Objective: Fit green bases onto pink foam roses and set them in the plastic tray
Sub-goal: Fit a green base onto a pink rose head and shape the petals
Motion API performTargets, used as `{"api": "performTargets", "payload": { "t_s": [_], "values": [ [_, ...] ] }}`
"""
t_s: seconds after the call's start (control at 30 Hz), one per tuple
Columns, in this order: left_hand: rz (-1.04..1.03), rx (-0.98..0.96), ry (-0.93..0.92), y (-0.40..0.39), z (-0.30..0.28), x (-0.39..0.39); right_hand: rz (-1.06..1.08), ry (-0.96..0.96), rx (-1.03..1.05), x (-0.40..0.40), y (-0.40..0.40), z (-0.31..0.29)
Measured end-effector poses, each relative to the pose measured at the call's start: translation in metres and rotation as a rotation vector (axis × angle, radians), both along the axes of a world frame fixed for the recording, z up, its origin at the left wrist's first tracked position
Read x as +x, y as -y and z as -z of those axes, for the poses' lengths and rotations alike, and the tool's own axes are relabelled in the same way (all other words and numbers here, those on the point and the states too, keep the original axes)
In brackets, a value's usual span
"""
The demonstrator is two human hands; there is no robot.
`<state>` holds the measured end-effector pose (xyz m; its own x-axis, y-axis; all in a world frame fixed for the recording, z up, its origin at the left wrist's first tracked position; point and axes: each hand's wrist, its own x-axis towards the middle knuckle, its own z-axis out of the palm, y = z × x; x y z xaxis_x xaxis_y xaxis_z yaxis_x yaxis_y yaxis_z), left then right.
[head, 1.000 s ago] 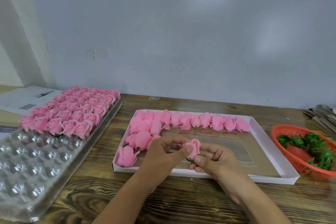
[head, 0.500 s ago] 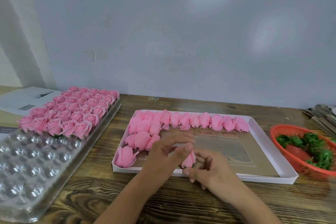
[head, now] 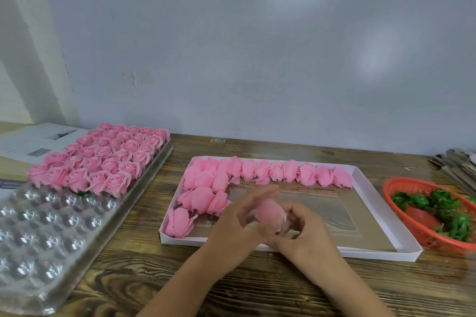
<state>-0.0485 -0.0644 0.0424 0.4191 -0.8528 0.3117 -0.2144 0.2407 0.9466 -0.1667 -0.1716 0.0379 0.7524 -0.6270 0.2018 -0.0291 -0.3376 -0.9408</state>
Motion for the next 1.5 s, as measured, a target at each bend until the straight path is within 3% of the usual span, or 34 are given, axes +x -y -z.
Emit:
{"api": "performTargets", "payload": {
  "t_s": [0.2,0.4,0.53,0.7,0.8,1.1,1.3,1.5],
  "values": [
    [-0.054,0.013,0.077,-0.001,0.0,-0.001,-0.025,0.003,-0.065,0.0,-0.006,0.0],
    [-0.04,0.074,0.084,-0.002,0.002,0.001,-0.157,0.012,0.035,-0.001,-0.003,-0.005],
    [0.004,0.097,0.047,-0.003,0.001,-0.002,-0.186,0.007,0.078,-0.003,-0.001,-0.006],
    [-0.015,-0.019,-0.055,-0.002,-0.004,-0.002,-0.116,0.005,0.106,-0.002,-0.003,-0.005],
    [-0.033,-0.043,-0.026,-0.003,-0.007,-0.004,-0.109,-0.008,0.056,-0.002,-0.002,-0.003],
    [0.022,0.065,-0.017,0.0,-0.001,-0.001,-0.247,0.034,0.058,-0.006,0.001,-0.004],
    [0.08,0.122,0.011,0.0,0.004,-0.002,-0.145,0.051,-0.039,-0.005,0.005,-0.002],
    [-0.082,0.009,0.068,0.0,-0.002,-0.002,-0.139,-0.061,-0.228,-0.001,0.002,0.004]
  ]
}}
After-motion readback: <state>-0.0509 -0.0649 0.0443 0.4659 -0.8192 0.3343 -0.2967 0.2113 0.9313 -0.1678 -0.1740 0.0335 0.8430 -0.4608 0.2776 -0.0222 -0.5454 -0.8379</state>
